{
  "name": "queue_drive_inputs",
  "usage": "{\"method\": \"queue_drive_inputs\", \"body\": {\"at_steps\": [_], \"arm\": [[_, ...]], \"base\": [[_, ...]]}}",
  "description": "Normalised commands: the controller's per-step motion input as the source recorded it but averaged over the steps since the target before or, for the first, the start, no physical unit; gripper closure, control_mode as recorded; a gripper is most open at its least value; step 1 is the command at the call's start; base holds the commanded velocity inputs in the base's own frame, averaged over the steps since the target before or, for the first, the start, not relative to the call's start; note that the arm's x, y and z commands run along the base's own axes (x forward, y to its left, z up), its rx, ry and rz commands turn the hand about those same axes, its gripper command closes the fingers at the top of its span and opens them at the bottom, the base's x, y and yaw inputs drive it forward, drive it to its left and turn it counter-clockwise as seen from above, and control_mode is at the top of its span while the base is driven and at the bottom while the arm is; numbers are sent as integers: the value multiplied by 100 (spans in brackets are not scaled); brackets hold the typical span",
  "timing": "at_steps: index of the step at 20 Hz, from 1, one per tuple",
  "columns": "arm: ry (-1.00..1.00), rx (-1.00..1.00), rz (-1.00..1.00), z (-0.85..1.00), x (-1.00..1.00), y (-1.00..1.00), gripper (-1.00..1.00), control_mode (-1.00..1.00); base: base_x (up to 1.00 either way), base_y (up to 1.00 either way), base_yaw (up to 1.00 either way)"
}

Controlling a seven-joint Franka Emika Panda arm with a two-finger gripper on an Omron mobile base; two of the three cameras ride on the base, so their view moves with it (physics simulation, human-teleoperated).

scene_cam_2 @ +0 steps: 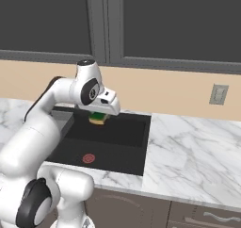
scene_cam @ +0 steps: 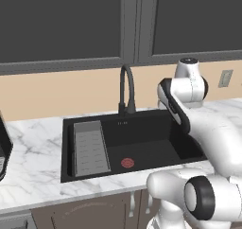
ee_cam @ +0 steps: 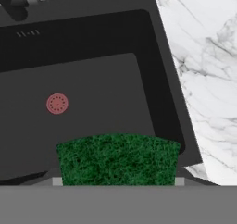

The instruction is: Pick up the sponge and sponge from the sink, and place them back in the cabinet, and close the cabinet doors.

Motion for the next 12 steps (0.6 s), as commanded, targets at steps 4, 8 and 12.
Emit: {"method": "queue_drive_inputs", "body": {"at_steps": [4, 8, 12], "arm": [[0, 0, 6, 19, -29, 15, 100, -100], [0, 0, 6, 21, -29, 11, 100, -100], [0, 0, 5, 31, -31, 10, 100, -100]], "base": [[0, 0, 0], [0, 0, 0], [0, 0, 0]]}}
